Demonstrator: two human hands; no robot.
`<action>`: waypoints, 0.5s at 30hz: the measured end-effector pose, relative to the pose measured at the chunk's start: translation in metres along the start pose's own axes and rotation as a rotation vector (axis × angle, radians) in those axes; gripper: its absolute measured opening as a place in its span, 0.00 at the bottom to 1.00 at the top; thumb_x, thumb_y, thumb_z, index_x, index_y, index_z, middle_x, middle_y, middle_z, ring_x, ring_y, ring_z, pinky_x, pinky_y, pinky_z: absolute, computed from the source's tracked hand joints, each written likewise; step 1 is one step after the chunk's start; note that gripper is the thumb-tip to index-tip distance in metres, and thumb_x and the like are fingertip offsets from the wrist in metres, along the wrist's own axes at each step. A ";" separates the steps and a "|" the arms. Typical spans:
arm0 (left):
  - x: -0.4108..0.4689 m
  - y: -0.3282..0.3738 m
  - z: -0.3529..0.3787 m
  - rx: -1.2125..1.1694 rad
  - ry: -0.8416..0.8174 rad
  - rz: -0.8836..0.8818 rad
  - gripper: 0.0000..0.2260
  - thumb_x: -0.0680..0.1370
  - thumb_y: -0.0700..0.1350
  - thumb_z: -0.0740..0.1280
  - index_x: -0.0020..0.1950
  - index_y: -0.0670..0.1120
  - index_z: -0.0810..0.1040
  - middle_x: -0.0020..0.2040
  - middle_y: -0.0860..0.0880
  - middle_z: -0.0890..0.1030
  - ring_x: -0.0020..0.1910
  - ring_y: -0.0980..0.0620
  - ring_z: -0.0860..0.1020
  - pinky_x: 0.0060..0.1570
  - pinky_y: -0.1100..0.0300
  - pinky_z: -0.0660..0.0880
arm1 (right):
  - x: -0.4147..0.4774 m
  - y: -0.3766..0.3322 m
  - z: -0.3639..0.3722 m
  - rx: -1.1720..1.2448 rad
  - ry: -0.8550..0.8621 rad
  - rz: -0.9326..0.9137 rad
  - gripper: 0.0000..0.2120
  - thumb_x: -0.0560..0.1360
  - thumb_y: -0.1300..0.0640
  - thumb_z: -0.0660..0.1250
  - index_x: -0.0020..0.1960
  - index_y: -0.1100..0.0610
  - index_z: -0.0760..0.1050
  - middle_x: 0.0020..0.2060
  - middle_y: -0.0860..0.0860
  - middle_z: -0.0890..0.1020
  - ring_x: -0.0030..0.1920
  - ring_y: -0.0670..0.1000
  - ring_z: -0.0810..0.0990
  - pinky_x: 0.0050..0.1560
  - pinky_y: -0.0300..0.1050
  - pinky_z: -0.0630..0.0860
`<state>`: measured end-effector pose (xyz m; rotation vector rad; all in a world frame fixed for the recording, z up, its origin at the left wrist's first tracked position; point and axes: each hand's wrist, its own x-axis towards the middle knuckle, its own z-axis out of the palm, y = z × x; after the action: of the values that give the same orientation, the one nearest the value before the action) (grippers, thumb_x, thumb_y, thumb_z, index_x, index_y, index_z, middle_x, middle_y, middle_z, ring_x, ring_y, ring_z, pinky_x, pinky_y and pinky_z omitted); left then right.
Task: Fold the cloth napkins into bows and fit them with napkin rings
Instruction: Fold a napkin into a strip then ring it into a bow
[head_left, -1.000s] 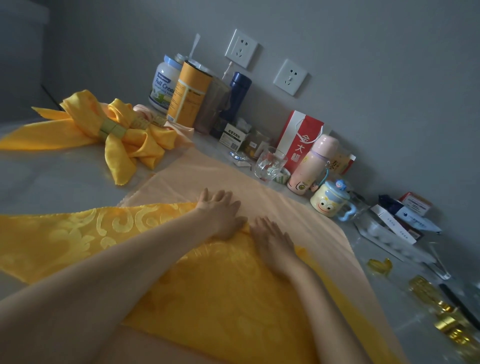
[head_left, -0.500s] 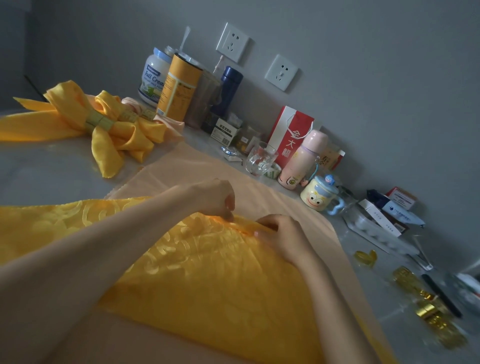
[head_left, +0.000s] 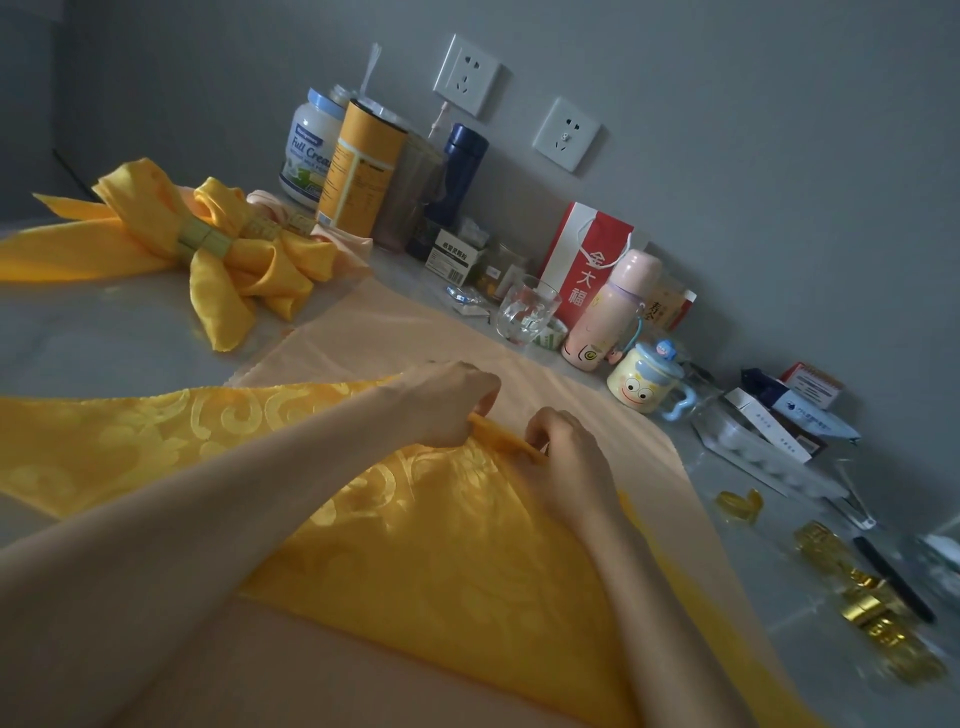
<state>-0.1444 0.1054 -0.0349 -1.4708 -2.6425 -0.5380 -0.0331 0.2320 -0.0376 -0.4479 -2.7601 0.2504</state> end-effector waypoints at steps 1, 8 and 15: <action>0.000 0.002 -0.003 0.004 -0.027 0.000 0.08 0.75 0.46 0.65 0.54 0.50 0.72 0.54 0.50 0.75 0.52 0.49 0.74 0.49 0.57 0.70 | -0.001 -0.002 0.000 0.005 0.000 -0.019 0.13 0.71 0.53 0.69 0.35 0.50 0.65 0.39 0.48 0.72 0.39 0.51 0.73 0.37 0.44 0.68; 0.001 0.012 -0.004 0.055 -0.124 -0.097 0.19 0.79 0.58 0.59 0.59 0.46 0.78 0.58 0.48 0.77 0.58 0.47 0.74 0.56 0.54 0.70 | 0.000 -0.020 -0.020 -0.160 -0.317 0.029 0.06 0.71 0.58 0.61 0.45 0.53 0.76 0.50 0.50 0.76 0.54 0.53 0.73 0.54 0.46 0.68; -0.010 0.012 0.011 0.036 -0.103 -0.095 0.18 0.81 0.53 0.54 0.68 0.47 0.67 0.65 0.46 0.71 0.64 0.44 0.69 0.63 0.52 0.65 | -0.007 -0.025 0.010 -0.107 -0.090 -0.093 0.10 0.79 0.59 0.54 0.54 0.59 0.72 0.52 0.54 0.77 0.55 0.56 0.74 0.50 0.47 0.67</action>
<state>-0.1280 0.1066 -0.0447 -1.4050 -2.7971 -0.4308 -0.0371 0.2051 -0.0436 -0.3415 -2.8838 0.1024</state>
